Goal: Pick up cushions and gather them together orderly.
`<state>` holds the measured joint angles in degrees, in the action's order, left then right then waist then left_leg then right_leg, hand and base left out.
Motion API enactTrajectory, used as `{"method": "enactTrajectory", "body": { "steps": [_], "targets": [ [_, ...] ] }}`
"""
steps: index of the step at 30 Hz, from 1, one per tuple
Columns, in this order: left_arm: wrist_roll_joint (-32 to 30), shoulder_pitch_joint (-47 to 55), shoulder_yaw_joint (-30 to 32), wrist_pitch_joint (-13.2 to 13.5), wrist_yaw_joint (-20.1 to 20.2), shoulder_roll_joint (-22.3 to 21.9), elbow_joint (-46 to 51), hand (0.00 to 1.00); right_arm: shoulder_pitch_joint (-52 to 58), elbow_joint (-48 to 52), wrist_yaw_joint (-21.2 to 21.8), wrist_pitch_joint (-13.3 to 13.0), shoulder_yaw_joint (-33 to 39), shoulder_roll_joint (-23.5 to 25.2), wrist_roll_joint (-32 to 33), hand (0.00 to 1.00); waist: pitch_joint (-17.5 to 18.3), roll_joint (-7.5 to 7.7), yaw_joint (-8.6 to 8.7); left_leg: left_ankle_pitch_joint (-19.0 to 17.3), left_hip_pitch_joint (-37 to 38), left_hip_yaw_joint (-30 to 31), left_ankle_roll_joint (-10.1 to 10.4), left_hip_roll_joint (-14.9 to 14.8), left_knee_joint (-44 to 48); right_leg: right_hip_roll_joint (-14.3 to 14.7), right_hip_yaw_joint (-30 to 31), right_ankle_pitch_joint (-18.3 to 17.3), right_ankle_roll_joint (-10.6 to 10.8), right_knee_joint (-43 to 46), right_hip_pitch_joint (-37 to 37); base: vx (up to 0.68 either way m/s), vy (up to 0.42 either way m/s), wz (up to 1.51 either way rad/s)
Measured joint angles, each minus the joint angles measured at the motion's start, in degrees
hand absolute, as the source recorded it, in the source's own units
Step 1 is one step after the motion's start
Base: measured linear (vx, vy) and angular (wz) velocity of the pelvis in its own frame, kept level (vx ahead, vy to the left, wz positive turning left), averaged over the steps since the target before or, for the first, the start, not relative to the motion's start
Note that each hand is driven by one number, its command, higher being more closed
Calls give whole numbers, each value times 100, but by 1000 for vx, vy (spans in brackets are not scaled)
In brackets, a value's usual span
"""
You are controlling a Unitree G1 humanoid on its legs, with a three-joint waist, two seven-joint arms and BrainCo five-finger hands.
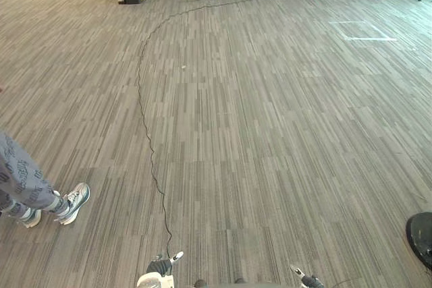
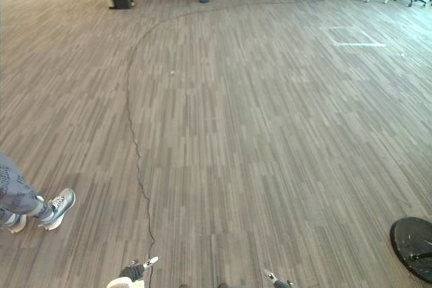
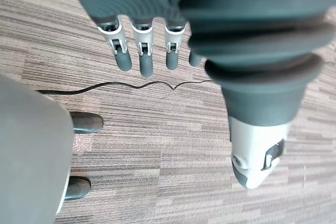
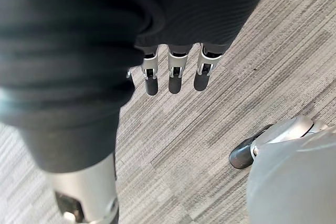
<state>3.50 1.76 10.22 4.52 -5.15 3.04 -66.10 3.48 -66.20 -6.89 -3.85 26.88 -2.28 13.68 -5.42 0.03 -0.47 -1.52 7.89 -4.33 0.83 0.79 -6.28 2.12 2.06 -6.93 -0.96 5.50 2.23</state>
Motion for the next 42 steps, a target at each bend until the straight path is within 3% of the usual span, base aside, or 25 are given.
{"method": "enactTrajectory", "body": {
  "steps": [23,42],
  "targets": [
    [1,2,240,6,53,-78,32,0,-40,31,76,0,230,167,-26,0,-106,4,1,-16,62,-347,2,-18,0,7,181,58,-19,-177,137,18,2,-4],
    [0,70,526,-22,86,-223,246,0,0,320,124,8,-99,241,-23,0,-148,-60,-21,-108,53,-546,98,-125,33,90,175,-3,-45,-84,67,27,-11,-2]
  ]
}}
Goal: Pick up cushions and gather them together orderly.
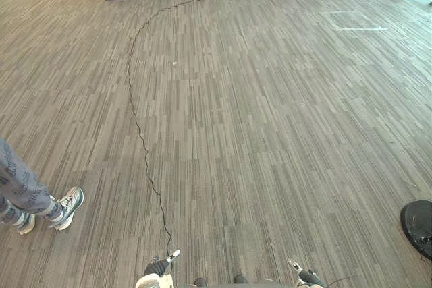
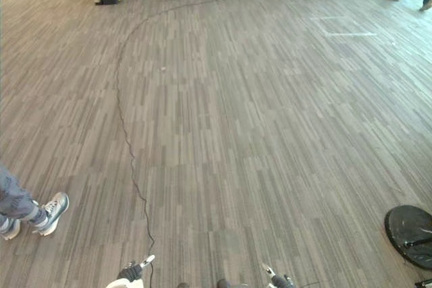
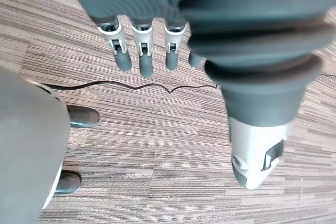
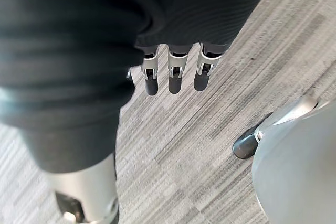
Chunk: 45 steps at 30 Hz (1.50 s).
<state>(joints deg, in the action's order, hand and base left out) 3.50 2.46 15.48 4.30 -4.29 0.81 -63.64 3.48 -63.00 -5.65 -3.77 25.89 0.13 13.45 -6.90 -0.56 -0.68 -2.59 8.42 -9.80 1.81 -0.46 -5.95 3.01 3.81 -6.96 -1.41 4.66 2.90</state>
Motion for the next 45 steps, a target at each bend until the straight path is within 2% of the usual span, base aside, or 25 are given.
{"method": "enactTrajectory", "body": {
  "steps": [4,7,8,10,15,16,19,21,22,24,25,26,29,31,32,34,35,36,37,38,39,41,42,43,45],
  "targets": [
    [1,-11,159,-3,-4,0,42,0,28,127,-2,21,-192,32,11,0,-52,71,-6,-256,-152,92,42,11,412,-52,-108,-342,-45,547,-179,51,-37,14],
    [1,-9,197,4,1,20,237,0,32,131,-2,22,-246,32,18,0,-96,141,-73,-808,-785,100,49,-47,1963,-134,-237,-640,-111,926,-199,4,-85,29],
    [10,-84,352,3,3,9,256,0,34,131,0,24,-431,0,20,0,-136,216,-92,-907,-1373,84,-22,-95,3103,-203,-351,-795,-139,1096,-265,-4,-51,41],
    [126,-112,381,12,8,-27,317,0,-16,140,-5,23,-551,-55,31,0,-169,137,-159,-1057,-1971,-11,-51,-289,4254,-214,-475,-974,-212,1239,-249,36,4,33],
    [350,-89,424,45,63,-65,355,0,-51,137,-4,28,-604,-85,63,0,-197,104,-182,-1081,-2359,-425,-111,-457,3480,-428,-446,-1324,-108,1195,76,194,118,6],
    [418,-68,696,51,53,-171,446,0,-76,140,-3,30,-615,-106,58,0,-196,99,-245,-727,-2550,-422,-38,-408,2748,-567,-268,-1492,2,1171,72,373,298,-39],
    [508,27,793,112,55,-200,512,0,-65,141,-8,34,-676,-99,40,0,-116,147,-307,-212,-2654,-459,-98,-359,2735,-719,50,-1721,75,1089,166,368,287,-60],
    [504,108,854,151,57,-58,490,0,-1,147,7,35,-681,63,24,0,171,463,-258,-723,-2562,-881,-307,-11,2871,-1173,429,-1559,447,965,256,718,355,-50],
    [501,95,845,145,56,-27,463,0,14,174,17,35,-669,115,20,0,172,498,-248,-768,-2454,-915,-366,69,2853,-1231,542,-1490,512,1162,233,749,332,-12],
    [499,63,752,128,54,17,426,0,122,371,55,42,-579,175,17,0,138,535,-267,-871,-1786,-946,-516,301,2510,-1154,953,-993,823,2956,-195,516,254,1],
    [498,34,679,123,54,25,379,0,143,481,101,26,-580,164,17,0,101,512,-264,-944,-1312,-917,-551,344,2282,-979,1054,-539,1074,4348,-706,504,228,-3],
    [496,-30,563,113,48,41,308,0,160,595,114,-9,-584,149,18,0,28,421,-242,-1006,-899,-848,-543,347,2121,-865,945,-489,1100,5292,-1079,484,208,-6],
    [504,-196,257,88,48,46,219,0,173,831,121,-43,-592,147,17,0,-23,373,-197,-1007,-38,-857,-542,341,1570,-739,364,-668,885,6090,-2227,458,131,2],
    [516,-375,99,48,57,-15,212,0,92,819,127,-86,-591,155,17,0,-87,405,-102,-1035,378,-840,-537,337,1207,-644,-48,-830,768,5684,-2842,430,38,28],
    [522,-480,87,26,64,-133,208,0,10,785,126,-86,-585,142,19,0,-153,384,-34,-1041,715,-834,-547,300,950,-531,-312,-891,565,5026,-3057,473,-13,30],
    [519,-519,87,26,63,-243,215,0,-23,782,123,-98,-585,149,32,0,-161,380,22,-1060,976,-808,-577,279,798,-379,-525,-673,314,3781,-3194,554,-64,27],
    [506,-522,84,28,77,-292,218,0,-18,772,122,-99,-585,166,31,0,-158,403,65,-1097,1086,-663,-603,311,803,-308,-538,-260,241,2714,-3093,438,-95,32],
    [506,-524,87,29,78,-334,217,0,-9,748,122,-103,-582,169,34,0,-160,436,77,-1106,1167,-570,-591,363,804,-295,-511,20,145,2370,-3072,482,-131,32],
    [474,-501,20,7,115,-420,150,0,-92,675,126,-96,-554,80,53,0,-180,216,93,-1091,1310,-362,-569,189,889,-179,-576,157,-126,2532,-2953,710,-198,13],
    [437,-511,133,1,110,-452,89,0,-145,653,129,-106,-587,-17,25,0,-164,18,93,-1053,1205,-272,-502,5,1257,-71,-656,-12,-261,2571,-2903,702,-198,2],
    [435,-507,162,3,93,-464,89,0,-166,630,145,-116,-586,-38,14,0,-165,-36,71,-995,1115,-228,-405,-32,1512,-12,-651,-94,-330,2633,-2870,690,-200,-9],
    [378,-479,167,-14,80,-402,92,0,-216,579,142,-87,-597,-76,19,0,-203,-116,84,-363,504,68,207,-294,3248,138,-660,-315,-494,2552,-2383,593,-182,-7],
    [353,-474,187,-15,84,-415,106,0,-208,582,143,-81,-601,-68,19,0,-207,-113,84,99,223,243,426,-334,3905,175,-605,-369,-519,2385,-2142,549,-132,-15],
    [329,-452,287,-6,103,-421,176,0,-204,587,130,-83,-669,-52,36,0,-228,-83,49,294,-366,406,611,-435,5253,239,-440,-498,-574,2025,-1648,485,-89,-38],
    [329,-458,269,34,115,-417,371,0,-234,584,126,-81,-915,-19,47,0,-297,23,-34,17,-1165,279,407,-555,6593,302,-123,-617,-686,1655,-1015,425,-58,-63]
  ]
}}
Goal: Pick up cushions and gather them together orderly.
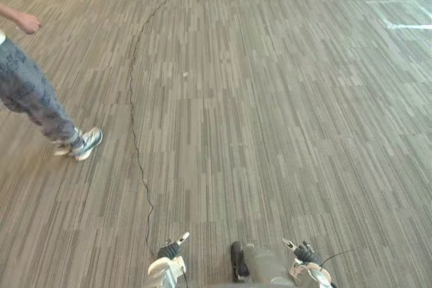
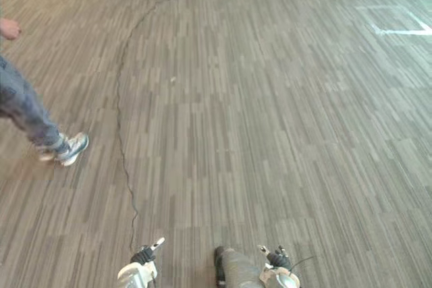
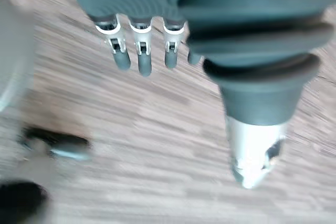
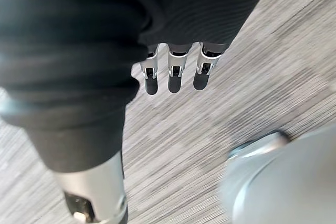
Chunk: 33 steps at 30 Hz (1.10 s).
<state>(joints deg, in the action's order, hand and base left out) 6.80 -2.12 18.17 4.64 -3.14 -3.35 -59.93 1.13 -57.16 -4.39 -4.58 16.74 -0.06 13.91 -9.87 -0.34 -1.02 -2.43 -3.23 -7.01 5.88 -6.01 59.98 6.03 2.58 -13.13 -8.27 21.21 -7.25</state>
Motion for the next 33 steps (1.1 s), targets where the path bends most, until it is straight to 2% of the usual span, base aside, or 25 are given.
{"method": "enactTrajectory", "body": {
  "steps": [3,5,7,8,10,11,12,13,14,15,16,17,18,19,20,21,23,24,26,27,28,29,31,32,33],
  "targets": [
    [10,11,-179,12,-1,92,211,0,88,3,-2,19,-131,16,29,0,47,109,-202,-600,-1104,-313,-242,-128,-233,-85,515,-156,-24,-552,837,433,48,-86],
    [11,51,-264,28,-5,127,329,0,141,8,-13,63,-120,9,83,0,74,149,-215,-840,-1411,-709,-274,-102,-1575,-261,781,-321,64,-797,1279,421,89,-53],
    [27,60,-235,96,-10,133,334,0,151,8,-31,76,-78,-18,84,0,74,144,-220,-799,-1602,-747,-259,48,-2845,-357,1075,-499,116,-900,1566,595,151,-66],
    [76,60,-154,131,-24,134,362,0,102,9,-31,76,0,1,73,0,90,174,-268,-597,-1772,-651,-209,147,-3841,-477,1330,-675,183,-977,1740,791,260,-107],
    [127,97,-107,146,-50,171,441,0,111,13,-28,76,71,25,66,0,144,270,-342,-232,-1846,-660,-68,231,-4511,-714,1614,-848,398,-1064,1971,784,336,-122],
    [127,123,-86,143,-42,203,403,0,155,11,-31,80,71,64,58,0,234,396,-409,324,-1710,-741,-327,373,-4363,-835,1884,-929,546,-752,2067,793,383,-103],
    [119,117,-48,130,-39,309,370,0,211,15,-33,91,84,150,21,0,341,645,-356,110,-1527,-935,-633,589,-4218,-1071,2048,-915,662,-153,1944,965,464,-77],
    [111,120,3,128,-39,325,345,0,262,11,-28,97,100,197,-22,0,386,738,-308,-136,-1411,-1016,-719,654,-4073,-1107,2091,-753,939,346,1817,772,376,-48],
    [112,122,15,127,-44,406,289,0,338,1,-22,119,65,301,-34,0,361,867,-277,-481,-1034,-1147,-823,713,-3940,-996,2132,-143,1469,1451,1544,601,289,-40],
    [112,131,8,119,-45,427,266,0,339,2,-18,118,34,322,-38,0,365,874,-275,-566,-912,-1164,-834,714,-3970,-926,2144,102,1676,1823,1406,669,315,-82],
    [117,106,-14,112,-61,446,159,0,309,16,19,104,-74,355,-46,0,323,814,-267,-810,-363,-1272,-847,704,-4138,-739,1997,584,2247,3266,755,587,264,-96],
    [113,68,-141,83,-63,429,20,0,298,44,66,101,-148,320,-45,0,253,711,-245,-905,167,-1330,-809,684,-4331,-615,1724,526,2248,4127,276,688,313,-105],
    [112,55,-246,81,-58,420,-52,0,297,133,89,76,-173,276,-47,0,190,614,-224,-911,406,-1387,-801,661,-4440,-583,1554,451,2185,4390,41,491,249,-103],
    [113,-27,-435,51,-50,365,-168,0,316,252,106,61,-179,186,-51,0,147,480,-210,-910,929,-1588,-800,625,-4703,-582,1055,216,1974,4680,-555,453,265,-88],
    [114,-42,-459,24,-48,325,-214,0,318,266,107,38,-174,153,-50,0,136,440,-200,-909,1154,-1705,-798,634,-4824,-602,734,73,1826,4616,-948,441,260,-83],
    [113,-68,-460,-3,-44,305,-253,0,321,267,106,32,-165,152,-49,0,128,473,-156,-918,1370,-1768,-782,670,-4917,-610,486,-22,1745,4432,-1284,449,224,-38],
    [111,-199,-527,-25,-42,225,-313,0,327,248,103,-2,-92,122,-44,0,125,489,-35,-1099,1849,-1741,-498,708,-5093,-558,-224,-175,1428,3589,-1888,579,165,-9],
    [108,-219,-583,-35,-41,208,-329,0,344,243,103,-11,-8,128,-14,0,121,492,-17,-1125,1991,-1728,-483,740,-5147,-529,-436,-137,1266,3114,-1996,724,107,1],
    [31,-240,-577,-39,-36,153,-314,0,335,232,100,-43,177,181,-10,0,117,483,68,-1132,2435,-1566,-495,816,-5287,-427,-1017,255,614,1550,-2074,712,24,14],
    [0,-243,-581,-38,-32,131,-296,0,344,229,100,-50,237,191,-18,0,120,488,79,-1132,2565,-1448,-495,863,-5301,-391,-1099,447,510,1128,-2066,690,-54,33],
    [-24,-215,-577,-38,-7,70,-278,0,444,214,98,-41,282,185,2,0,141,520,94,-1132,2795,-1220,-495,986,-5281,-440,-1187,1120,-48,710,-1961,559,-56,17],
    [-73,-206,-614,-46,41,11,-308,0,332,220,100,-40,326,88,7,0,124,212,121,-1090,2936,-1083,-465,791,-5153,-325,-1388,745,-258,1070,-1904,661,-47,10],
    [-157,-229,-549,-48,85,15,-306,0,263,231,112,-32,293,-2,-24,0,113,30,140,-781,2588,-922,-295,614,-4186,-218,-1358,328,-353,1235,-1770,581,-57,-12],
    [-211,-213,-350,-53,89,11,-294,0,191,225,113,10,292,-25,-29,0,77,-123,131,126,1815,-572,24,322,-2496,-10,-1228,196,-377,876,-1306,662,-110,-30],
    [-218,-166,-189,-57,93,7,-277,0,179,217,93,10,277,-26,-25,0,60,-166,126,353,1269,-344,202,178,-1334,146,-1111,193,-382,518,-900,797,-124,-48]
  ]
}}
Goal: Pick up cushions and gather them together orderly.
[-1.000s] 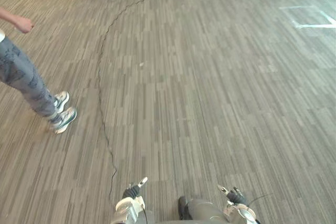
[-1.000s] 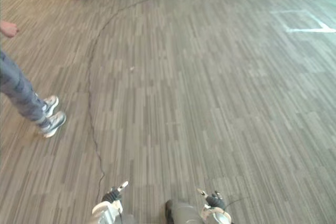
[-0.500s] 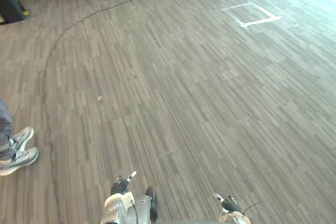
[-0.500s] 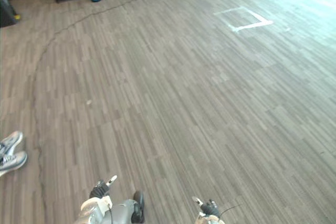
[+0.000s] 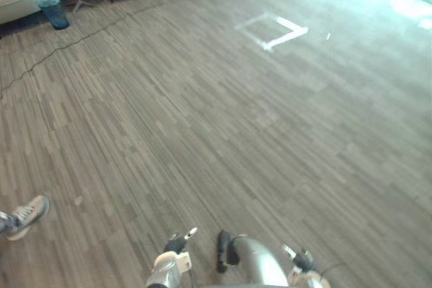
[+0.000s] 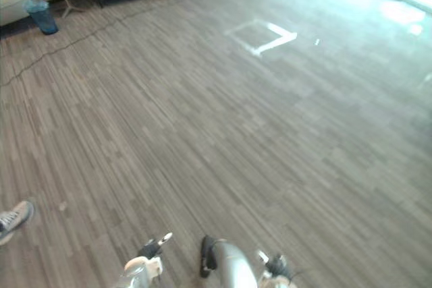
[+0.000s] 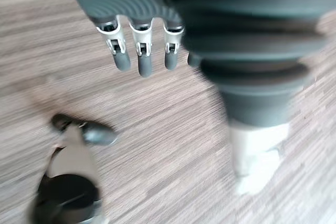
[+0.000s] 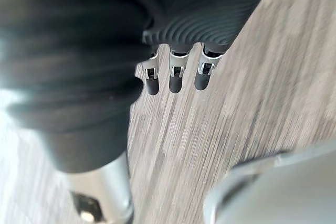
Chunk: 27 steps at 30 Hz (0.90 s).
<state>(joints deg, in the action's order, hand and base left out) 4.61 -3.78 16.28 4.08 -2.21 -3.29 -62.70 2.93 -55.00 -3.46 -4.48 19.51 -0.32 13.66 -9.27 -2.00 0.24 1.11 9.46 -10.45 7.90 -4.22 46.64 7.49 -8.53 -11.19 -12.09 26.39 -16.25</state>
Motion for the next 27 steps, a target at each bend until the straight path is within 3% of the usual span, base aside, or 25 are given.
{"method": "enactTrajectory", "body": {
  "steps": [2,3,5,7,9,11,12,13,14,15,16,17,18,19,20,21,23,25,27],
  "targets": [
    [16,114,58,20,-2,93,166,0,-41,-36,-5,0,-283,28,16,0,-122,165,-115,-147,-844,37,-57,-137,1735,172,515,-19,-35,-624,1020,696,-76,-108],
    [29,138,6,48,-3,169,293,0,-121,-115,-6,17,-490,40,25,0,-181,273,-251,-392,-1269,-75,-212,-140,2093,188,932,-29,-51,-905,1514,470,-15,-139],
    [136,163,9,74,-20,201,423,0,-201,-118,4,51,-670,33,26,0,-160,345,-408,-783,-2019,-207,-427,-259,1881,187,1553,-33,-42,-1327,2040,494,89,-175],
    [287,251,29,137,-43,212,606,0,-330,-95,4,66,-662,81,21,0,-142,266,-485,-1143,-2711,-345,-460,-496,327,113,2358,-304,166,-1553,2551,631,210,-188],
    [353,252,90,181,-102,206,611,0,-285,-104,-18,119,-515,134,9,0,-152,285,-502,-1156,-2838,-297,-496,-394,-1041,-56,2701,-472,360,-1607,2899,570,223,-107],
    [389,249,82,182,-142,189,597,0,-158,-95,-71,116,-361,65,-9,0,-100,277,-516,-802,-2942,-289,-500,-167,-2765,-293,2918,-585,549,-1682,3351,727,315,-92],
    [388,265,76,179,-141,183,588,0,-108,-97,-84,116,-380,51,-9,0,-48,264,-522,-695,-2962,-298,-515,-141,-3047,-311,2929,-597,571,-1663,3388,811,371,-91],
    [385,311,92,175,-143,233,574,0,49,-121,-101,122,-406,87,-11,0,90,341,-602,156,-2941,-275,-667,-49,-3195,-451,3075,-700,744,-1522,3502,1078,506,-76],
    [351,294,144,177,-137,397,537,0,107,-224,-106,126,-391,228,-15,0,232,660,-598,128,-2890,-465,-949,163,-3056,-697,3126,-719,900,-1097,3406,915,434,-69],
    [332,264,173,175,-137,410,497,0,117,-250,-109,133,-363,269,-16,0,262,737,-585,6,-2843,-526,-991,223,-2962,-772,3129,-644,1052,-771,3291,1079,521,-37],
    [288,260,245,166,-132,436,426,0,212,-251,-99,180,-352,320,-26,0,312,841,-546,-315,-2612,-645,-1086,347,-2812,-807,3093,-195,1510,-35,3099,812,397,-30],
    [273,264,242,157,-134,470,341,0,236,-255,-90,187,-400,342,-29,0,332,880,-541,-557,-2209,-653,-1124,495,-2873,-758,3055,498,1788,712,2934,812,397,-31],
    [274,272,236,145,-137,473,338,0,276,-264,-76,186,-403,349,-37,0,334,883,-542,-657,-2000,-655,-1127,539,-2948,-699,3042,906,2117,1189,2780,684,301,-43],
    [272,249,170,120,-138,457,232,0,215,-260,-9,170,-432,331,-96,0,324,850,-530,-838,-1564,-672,-1137,592,-3092,-623,2903,1112,2476,2533,2150,594,224,-64],
    [271,181,46,101,-135,422,140,0,178,-194,40,147,-474,246,-236,0,283,710,-519,-1011,-1193,-680,-1135,573,-3234,-584,2597,833,2433,3423,1496,688,256,-68],
    [272,111,-25,58,-133,405,58,0,163,-136,53,117,-468,199,-247,0,254,635,-489,-1100,-960,-700,-1142,557,-3353,-559,2408,601,2322,3742,1164,473,163,-59],
    [276,22,-173,18,-137,290,-131,0,154,39,58,95,-437,37,-247,0,139,436,-375,-1338,-162,-767,-1111,479,-3790,-471,1805,-133,1905,4005,166,437,137,-31],
    [274,-6,-180,1,-132,218,-154,0,154,23,62,89,-391,23,-247,0,99,429,-231,-1614,244,-724,-1211,448,-3902,-473,1330,-372,1775,3550,-481,485,75,7],
    [216,-37,-179,-24,-124,121,-148,0,158,-40,61,59,-135,18,-230,0,88,456,-187,-1943,801,-648,-1193,378,-4097,-470,795,-336,1564,2012,-875,454,-23,20]
  ]
}}
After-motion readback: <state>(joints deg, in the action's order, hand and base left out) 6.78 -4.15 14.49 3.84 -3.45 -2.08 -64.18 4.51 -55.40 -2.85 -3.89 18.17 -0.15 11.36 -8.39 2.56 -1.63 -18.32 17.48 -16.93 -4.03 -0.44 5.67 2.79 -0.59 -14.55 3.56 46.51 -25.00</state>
